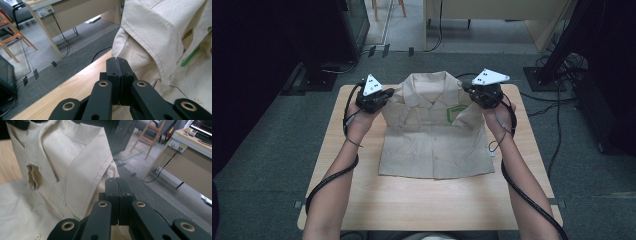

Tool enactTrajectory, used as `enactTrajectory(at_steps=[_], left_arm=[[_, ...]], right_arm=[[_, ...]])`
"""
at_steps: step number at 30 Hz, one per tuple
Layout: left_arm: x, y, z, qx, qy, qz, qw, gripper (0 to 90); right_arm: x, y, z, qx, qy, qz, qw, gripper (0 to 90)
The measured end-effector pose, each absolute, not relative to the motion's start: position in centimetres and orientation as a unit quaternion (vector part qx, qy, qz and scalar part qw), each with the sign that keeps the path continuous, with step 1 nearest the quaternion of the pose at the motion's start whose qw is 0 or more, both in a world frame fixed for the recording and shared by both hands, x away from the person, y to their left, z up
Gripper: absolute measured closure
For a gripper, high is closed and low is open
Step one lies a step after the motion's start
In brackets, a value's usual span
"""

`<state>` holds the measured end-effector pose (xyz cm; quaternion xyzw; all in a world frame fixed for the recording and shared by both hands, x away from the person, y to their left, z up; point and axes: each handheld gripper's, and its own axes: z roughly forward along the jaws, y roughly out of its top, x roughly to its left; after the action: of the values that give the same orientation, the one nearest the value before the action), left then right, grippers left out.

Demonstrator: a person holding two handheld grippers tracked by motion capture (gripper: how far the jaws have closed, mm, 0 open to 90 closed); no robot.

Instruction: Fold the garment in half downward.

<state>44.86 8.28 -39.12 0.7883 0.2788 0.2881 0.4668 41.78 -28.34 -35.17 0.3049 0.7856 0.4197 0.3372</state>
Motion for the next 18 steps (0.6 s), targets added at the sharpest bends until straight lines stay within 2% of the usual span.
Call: enactTrajectory(at_steps=[13, 18], left_arm=[[41.6, 8.4, -40.4, 0.786, 0.265, 0.289, 0.478, 89.5], [40.6, 8.4, -41.0, 0.787, 0.264, 0.279, 0.483, 89.5]], right_arm=[[39.2, -28.5, -36.6, 0.291, 0.789, 0.411, 0.352, 89.3], [38.2, -28.9, -37.4, 0.296, 0.786, 0.42, 0.343, 89.3]])
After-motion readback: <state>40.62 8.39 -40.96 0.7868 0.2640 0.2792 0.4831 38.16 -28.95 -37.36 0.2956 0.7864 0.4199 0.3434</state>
